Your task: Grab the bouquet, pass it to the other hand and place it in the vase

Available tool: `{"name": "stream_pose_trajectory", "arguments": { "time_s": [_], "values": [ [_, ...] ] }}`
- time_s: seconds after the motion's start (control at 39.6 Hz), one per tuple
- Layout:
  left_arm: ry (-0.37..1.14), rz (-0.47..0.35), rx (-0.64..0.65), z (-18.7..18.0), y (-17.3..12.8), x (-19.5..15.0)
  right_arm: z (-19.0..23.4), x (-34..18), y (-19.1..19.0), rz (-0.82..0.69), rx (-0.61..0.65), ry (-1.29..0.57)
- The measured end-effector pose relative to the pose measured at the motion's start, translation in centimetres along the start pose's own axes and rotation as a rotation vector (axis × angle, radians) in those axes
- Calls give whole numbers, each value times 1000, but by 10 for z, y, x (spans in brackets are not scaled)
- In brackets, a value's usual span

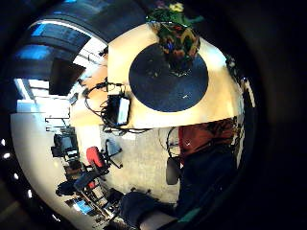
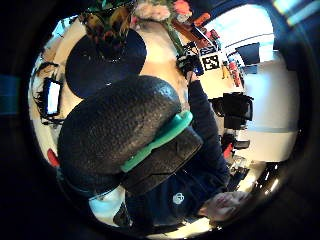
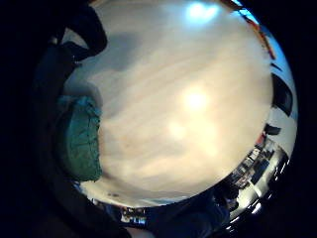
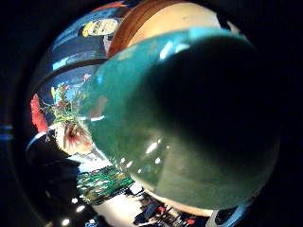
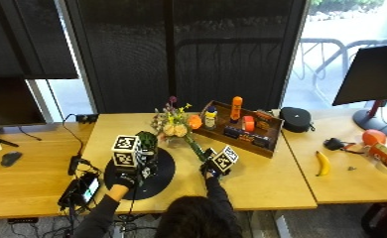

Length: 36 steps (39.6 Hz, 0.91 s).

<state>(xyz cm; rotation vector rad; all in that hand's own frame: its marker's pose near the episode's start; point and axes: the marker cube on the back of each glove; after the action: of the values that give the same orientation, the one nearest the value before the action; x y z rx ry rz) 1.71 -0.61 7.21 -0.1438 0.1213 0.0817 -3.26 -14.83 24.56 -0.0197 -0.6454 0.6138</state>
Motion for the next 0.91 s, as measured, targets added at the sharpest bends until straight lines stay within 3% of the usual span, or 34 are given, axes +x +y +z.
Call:
{"name": "stream_pose_trajectory", "arguments": {
  "time_s": [0.13, 0.3, 0.4, 0.58, 0.71, 0.83, 0.91],
  "values": [
    [37, 11, -36, 0, -3, 2, -21, -8, -11, -51, 99, -210],
    [173, 62, -61, -7, -9, 12, -50, -25, 7, -78, -35, -414],
    [317, 114, -49, -14, -18, 20, -74, -37, -2, -299, 94, -480],
    [603, 153, 25, -45, -33, 38, -110, -59, 12, -607, 191, -563],
    [847, 149, 51, -69, -46, 54, -120, -70, 46, -620, 62, -631],
    [1039, 133, 12, -79, -61, 69, -116, -77, 59, -484, 80, -571],
    [1135, 126, -28, -84, -68, 81, -111, -83, 50, -585, 207, -528]
  ]
}}
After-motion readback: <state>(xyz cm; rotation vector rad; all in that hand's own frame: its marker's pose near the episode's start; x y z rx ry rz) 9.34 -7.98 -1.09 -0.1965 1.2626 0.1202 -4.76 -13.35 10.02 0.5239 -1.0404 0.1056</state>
